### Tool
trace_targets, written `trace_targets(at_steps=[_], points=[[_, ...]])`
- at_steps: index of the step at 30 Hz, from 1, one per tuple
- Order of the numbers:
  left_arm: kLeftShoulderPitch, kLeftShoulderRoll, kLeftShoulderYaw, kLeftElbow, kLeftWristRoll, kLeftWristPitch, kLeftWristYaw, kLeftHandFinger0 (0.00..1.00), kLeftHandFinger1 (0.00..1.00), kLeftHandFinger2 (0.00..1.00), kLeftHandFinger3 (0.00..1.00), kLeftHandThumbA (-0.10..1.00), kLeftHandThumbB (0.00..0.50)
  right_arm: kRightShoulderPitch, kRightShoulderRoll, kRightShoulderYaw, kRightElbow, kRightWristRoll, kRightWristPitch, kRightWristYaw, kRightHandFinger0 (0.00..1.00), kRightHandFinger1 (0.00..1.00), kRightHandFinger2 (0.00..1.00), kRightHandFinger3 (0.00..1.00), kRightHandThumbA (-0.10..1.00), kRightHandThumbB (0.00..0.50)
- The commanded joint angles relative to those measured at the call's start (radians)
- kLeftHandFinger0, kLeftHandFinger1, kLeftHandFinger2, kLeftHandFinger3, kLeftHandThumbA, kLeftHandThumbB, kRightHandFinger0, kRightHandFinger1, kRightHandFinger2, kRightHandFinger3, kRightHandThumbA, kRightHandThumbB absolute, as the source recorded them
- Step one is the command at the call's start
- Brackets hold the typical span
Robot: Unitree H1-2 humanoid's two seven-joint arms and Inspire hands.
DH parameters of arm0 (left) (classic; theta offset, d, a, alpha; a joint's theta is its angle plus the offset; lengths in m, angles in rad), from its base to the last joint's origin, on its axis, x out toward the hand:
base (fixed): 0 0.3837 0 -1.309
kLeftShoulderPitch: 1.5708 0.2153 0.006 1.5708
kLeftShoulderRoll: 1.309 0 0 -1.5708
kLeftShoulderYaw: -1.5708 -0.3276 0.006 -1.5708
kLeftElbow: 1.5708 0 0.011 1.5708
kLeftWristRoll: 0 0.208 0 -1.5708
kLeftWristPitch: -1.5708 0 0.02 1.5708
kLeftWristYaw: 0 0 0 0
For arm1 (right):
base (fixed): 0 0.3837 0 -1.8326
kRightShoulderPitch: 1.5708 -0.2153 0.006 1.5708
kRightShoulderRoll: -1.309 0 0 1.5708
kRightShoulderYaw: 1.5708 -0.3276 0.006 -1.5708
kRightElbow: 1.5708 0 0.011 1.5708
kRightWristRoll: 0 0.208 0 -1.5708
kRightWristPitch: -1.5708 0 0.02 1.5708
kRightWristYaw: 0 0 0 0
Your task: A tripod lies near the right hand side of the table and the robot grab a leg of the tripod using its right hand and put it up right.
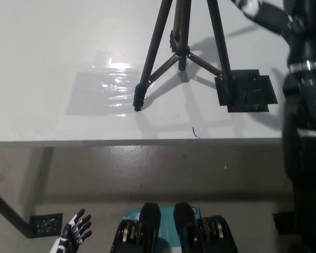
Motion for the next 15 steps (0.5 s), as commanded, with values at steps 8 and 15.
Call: trace_targets(at_steps=[8,15], points=[[-0.045,0.018,0.01,-0.005,-0.003,-0.069,-0.016,1.0,1.0,1.0,1.0,1.0,0.178,0.773,0.024,0.284,-0.958,0.038,-0.141,0.087,1.0,1.0,1.0,1.0,1.0,0.493],[-0.03,0.016,0.008,-0.007,-0.01,-0.092,-0.025,1.0,1.0,1.0,1.0,1.0,0.216,0.954,0.01,0.272,-0.551,0.008,-0.339,0.053,1.0,1.0,1.0,1.0,1.0,0.313]])
